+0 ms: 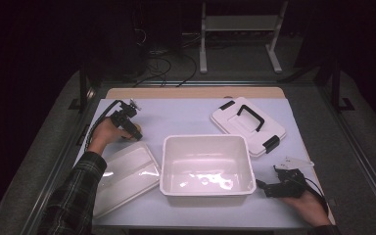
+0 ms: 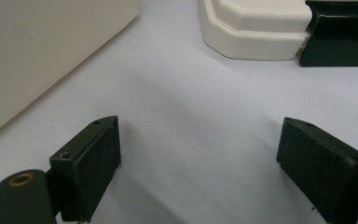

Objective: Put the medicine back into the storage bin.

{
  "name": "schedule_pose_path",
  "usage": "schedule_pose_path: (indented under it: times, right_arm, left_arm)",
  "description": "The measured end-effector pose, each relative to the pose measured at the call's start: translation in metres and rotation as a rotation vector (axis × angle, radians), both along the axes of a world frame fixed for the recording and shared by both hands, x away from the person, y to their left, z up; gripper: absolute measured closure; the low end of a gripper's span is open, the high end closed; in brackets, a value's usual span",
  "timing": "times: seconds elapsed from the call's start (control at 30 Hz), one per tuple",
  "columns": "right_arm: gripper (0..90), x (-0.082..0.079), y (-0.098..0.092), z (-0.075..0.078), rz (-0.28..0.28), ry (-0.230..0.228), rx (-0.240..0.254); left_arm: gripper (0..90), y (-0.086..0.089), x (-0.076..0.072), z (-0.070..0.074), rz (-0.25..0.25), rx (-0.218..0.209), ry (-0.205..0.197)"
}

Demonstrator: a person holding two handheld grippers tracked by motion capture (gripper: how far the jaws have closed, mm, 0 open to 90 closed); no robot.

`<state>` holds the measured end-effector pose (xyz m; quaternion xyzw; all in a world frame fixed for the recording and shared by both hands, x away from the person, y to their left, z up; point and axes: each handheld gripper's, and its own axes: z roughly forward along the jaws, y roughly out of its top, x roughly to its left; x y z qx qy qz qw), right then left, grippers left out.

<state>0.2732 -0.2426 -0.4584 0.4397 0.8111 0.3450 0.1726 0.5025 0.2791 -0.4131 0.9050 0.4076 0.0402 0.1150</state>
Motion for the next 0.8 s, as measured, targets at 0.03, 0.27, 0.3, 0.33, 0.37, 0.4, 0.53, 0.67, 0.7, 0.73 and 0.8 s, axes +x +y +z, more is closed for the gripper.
schedule_pose_path:
  times: [0.03, 0.27, 0.3, 0.33, 0.37, 0.4, 0.53, 0.67, 0.7, 0.73, 0.8]
  right_arm:
    - [12.8, 0.0, 0.0, 0.0, 0.001, 0.0, 0.0]
    - [12.8, 0.0, 0.0, 0.0, 0.0, -0.001, -0.001]
    - [12.8, 0.0, 0.0, 0.0, 0.0, -0.001, -0.001]
    - [12.8, 0.0, 0.0, 0.0, 0.0, -0.001, -0.001]
    - [12.8, 0.0, 0.0, 0.0, 0.0, -0.001, -0.001]
    - [12.8, 0.0, 0.0, 0.0, 0.0, -0.001, -0.001]
    - [12.8, 0.0, 0.0, 0.0, 0.0, 0.0, 0.0]
    - [12.8, 0.0, 0.0, 0.0, 0.0, 0.0, 0.0]
    - [12.8, 0.0, 0.0, 0.0, 0.0, 0.0, 0.0]
    - [12.8, 0.0, 0.0, 0.0, 0.0, 0.0, -0.001]
    - [12.8, 0.0, 0.0, 0.0, 0.0, 0.0, -0.001]
  left_arm:
    - [19.6, 0.0, 0.0, 0.0, 0.0, 0.0, 0.0]
    - [19.6, 0.001, -0.008, 0.026, -0.01, -0.03, -0.019]
    - [19.6, 0.001, -0.009, 0.03, -0.014, -0.03, -0.018]
    - [19.6, 0.001, -0.01, 0.033, -0.015, -0.032, -0.02]
    - [19.6, 0.0, -0.011, 0.036, -0.019, -0.033, -0.024]
    - [19.6, 0.0, -0.011, 0.036, -0.019, -0.033, -0.024]
    - [19.6, -0.002, -0.019, 0.055, -0.058, -0.064, -0.037]
    - [19.6, -0.007, -0.028, 0.069, -0.089, -0.08, -0.051]
    - [19.6, -0.007, -0.028, 0.069, -0.089, -0.08, -0.051]
    - [19.6, -0.011, -0.034, 0.077, -0.116, -0.089, -0.063]
    - [19.6, -0.014, -0.039, 0.082, -0.145, -0.09, -0.064]
